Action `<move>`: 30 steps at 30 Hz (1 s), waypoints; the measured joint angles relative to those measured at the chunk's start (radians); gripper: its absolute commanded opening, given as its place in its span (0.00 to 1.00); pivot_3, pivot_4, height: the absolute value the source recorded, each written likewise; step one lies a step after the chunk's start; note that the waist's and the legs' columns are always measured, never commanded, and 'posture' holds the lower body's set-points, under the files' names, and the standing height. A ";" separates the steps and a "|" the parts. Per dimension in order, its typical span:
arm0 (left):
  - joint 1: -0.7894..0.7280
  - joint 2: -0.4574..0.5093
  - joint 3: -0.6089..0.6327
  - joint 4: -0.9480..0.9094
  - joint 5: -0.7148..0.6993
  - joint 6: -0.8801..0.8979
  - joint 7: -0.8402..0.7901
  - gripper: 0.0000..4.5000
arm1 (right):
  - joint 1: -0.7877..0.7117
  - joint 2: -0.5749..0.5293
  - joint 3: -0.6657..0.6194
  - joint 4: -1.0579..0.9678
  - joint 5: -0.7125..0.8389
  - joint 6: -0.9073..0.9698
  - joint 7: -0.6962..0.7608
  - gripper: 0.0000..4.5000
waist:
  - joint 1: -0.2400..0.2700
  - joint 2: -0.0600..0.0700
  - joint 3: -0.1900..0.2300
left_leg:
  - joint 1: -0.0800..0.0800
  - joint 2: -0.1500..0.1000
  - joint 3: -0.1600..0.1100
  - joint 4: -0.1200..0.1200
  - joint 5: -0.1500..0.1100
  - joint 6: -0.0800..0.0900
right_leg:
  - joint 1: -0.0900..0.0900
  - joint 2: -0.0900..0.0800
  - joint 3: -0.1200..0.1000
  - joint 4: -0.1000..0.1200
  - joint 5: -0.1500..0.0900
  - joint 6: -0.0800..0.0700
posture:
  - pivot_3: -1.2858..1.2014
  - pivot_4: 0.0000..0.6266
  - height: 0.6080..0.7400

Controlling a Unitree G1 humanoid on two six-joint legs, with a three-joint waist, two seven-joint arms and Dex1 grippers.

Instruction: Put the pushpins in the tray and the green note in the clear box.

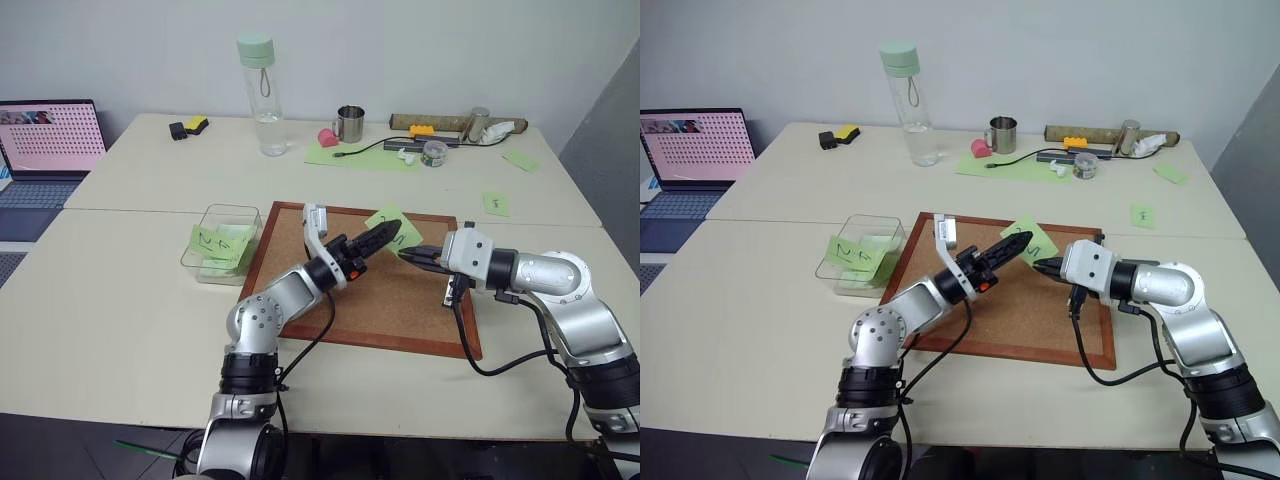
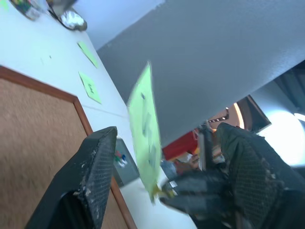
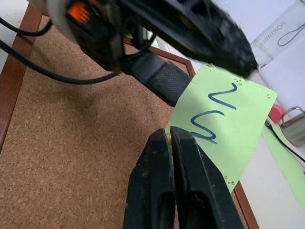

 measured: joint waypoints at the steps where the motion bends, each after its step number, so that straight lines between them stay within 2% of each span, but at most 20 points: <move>1: -0.001 -0.001 0.000 0.012 0.004 -0.008 -0.007 0.55 | 0.000 0.000 0.000 0.000 0.000 0.001 0.000 0.00 | 0.000 0.000 0.000 | 0.000 0.000 0.000 0.000 0.000 0.000 | 0.000 0.000 0.000 0.000 0.000 0.000 | 0.52 0.24 1.00; 14: 0.005 0.001 -0.018 0.014 0.034 -0.023 -0.049 0.02 | 0.000 -0.001 0.000 -0.009 0.000 0.019 0.004 0.00 | 0.000 0.000 0.000 | 0.000 0.000 0.000 0.000 0.000 0.000 | 0.000 0.000 0.000 0.000 0.000 0.000 | 0.52 0.24 1.00; 20: 0.012 -0.001 -0.053 0.038 0.130 -0.102 -0.052 0.01 | -0.001 -0.001 0.001 -0.015 -0.004 0.007 0.004 0.00 | 0.000 0.000 0.000 | 0.000 0.000 0.000 0.000 0.000 0.000 | 0.000 0.000 0.000 0.000 0.000 0.000 | 0.52 0.24 1.00; 25: 0.012 0.007 -0.099 0.114 0.273 -0.204 -0.032 0.01 | 0.001 0.002 -0.008 -0.028 0.014 -0.003 0.001 0.00 | 0.000 0.000 0.000 | 0.000 0.000 0.000 0.000 0.000 0.000 | 0.000 0.000 0.000 0.000 0.000 0.000 | 0.52 0.24 1.00; 30: 0.013 0.004 -0.110 0.168 0.350 -0.274 -0.029 0.01 | 0.026 -0.033 -0.097 -0.052 0.084 0.064 0.000 0.00 | 0.003 0.000 0.000 | -0.001 0.000 0.000 0.000 0.000 0.000 | 0.000 0.000 0.000 -0.001 0.000 0.000 | 0.52 0.24 1.00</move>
